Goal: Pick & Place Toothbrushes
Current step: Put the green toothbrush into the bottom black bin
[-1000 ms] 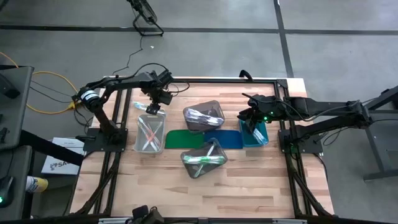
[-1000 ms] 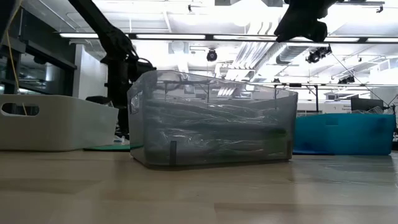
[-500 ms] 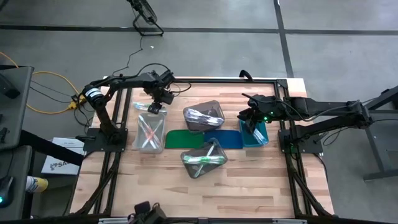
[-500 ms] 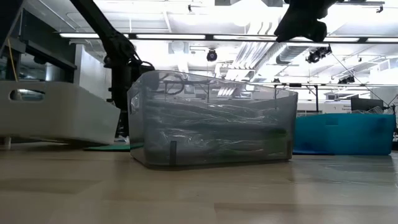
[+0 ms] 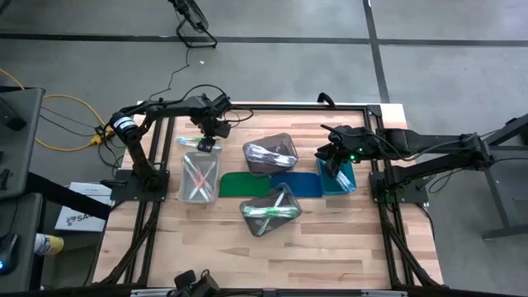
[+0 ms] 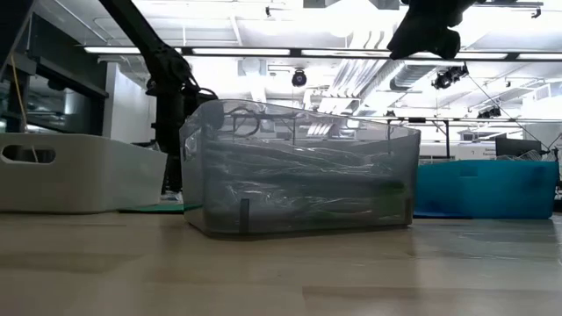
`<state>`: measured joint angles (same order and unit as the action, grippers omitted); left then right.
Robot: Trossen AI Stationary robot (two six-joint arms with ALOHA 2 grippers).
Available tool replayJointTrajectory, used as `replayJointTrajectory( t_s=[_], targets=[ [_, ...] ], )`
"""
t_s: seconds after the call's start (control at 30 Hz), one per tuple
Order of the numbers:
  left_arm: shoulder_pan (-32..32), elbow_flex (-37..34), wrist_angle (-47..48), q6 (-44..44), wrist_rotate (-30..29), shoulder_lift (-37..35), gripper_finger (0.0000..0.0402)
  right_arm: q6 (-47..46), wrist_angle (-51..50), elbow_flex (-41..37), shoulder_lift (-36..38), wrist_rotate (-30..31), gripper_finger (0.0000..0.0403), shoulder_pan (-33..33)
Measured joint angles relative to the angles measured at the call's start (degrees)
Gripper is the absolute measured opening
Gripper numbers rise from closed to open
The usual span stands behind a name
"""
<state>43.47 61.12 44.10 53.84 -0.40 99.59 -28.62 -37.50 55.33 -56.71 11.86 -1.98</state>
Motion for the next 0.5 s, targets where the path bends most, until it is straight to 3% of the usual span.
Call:
replayJointTrajectory(
  t_s=[0.5],
  targets=[
    [0.0, 0.0, -3.0, -9.6, -1.8, 0.0, 0.0221, 0.4, 0.0, 0.0, 0.0, 0.0, 0.0097, 0.0]
  ],
)
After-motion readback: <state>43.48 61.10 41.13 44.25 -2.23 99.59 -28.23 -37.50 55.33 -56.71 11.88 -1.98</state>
